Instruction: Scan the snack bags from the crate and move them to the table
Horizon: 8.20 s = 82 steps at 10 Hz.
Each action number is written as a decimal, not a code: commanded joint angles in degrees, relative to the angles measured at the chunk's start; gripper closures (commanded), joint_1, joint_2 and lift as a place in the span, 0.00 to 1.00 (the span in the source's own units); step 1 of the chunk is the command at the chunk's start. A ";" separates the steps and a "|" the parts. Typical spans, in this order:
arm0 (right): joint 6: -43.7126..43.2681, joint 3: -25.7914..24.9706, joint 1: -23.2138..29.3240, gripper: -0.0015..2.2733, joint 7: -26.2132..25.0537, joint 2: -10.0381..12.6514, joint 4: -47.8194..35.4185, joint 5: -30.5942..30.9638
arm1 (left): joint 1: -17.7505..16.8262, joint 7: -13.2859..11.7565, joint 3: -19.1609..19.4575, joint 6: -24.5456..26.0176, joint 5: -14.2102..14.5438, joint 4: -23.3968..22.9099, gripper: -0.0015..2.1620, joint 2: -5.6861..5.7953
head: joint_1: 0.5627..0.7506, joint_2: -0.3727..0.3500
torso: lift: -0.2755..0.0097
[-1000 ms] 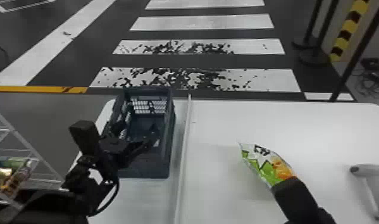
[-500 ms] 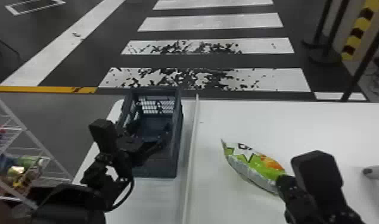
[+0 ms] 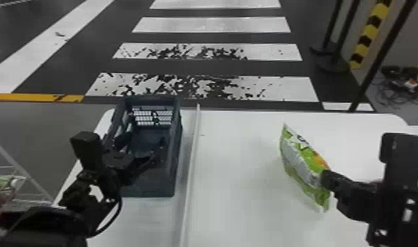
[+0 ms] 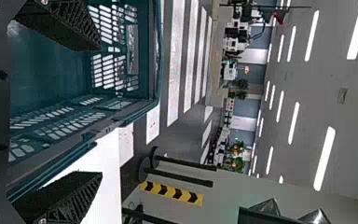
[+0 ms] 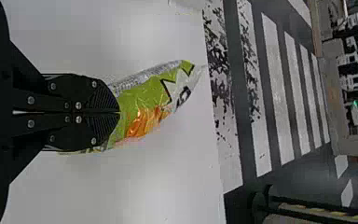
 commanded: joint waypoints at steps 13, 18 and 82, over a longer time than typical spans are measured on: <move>-0.71 -11.17 -6.01 0.91 -11.28 1.61 17.94 -7.17 | -2.28 -0.81 -0.83 -0.88 -0.24 4.39 0.02 -0.14 | 0.70 0.39 | 0.63; 1.58 -8.71 -6.45 0.01 -9.79 0.74 14.95 -2.78 | -3.25 -0.81 -1.45 -0.88 -0.24 5.97 0.02 -0.40 | 0.70 0.37 | 0.63; -30.77 8.25 5.24 0.99 31.87 -7.09 23.91 24.21 | 0.18 0.15 -1.18 -12.13 -1.21 2.37 0.02 -3.57 | 0.70 0.55 | 0.63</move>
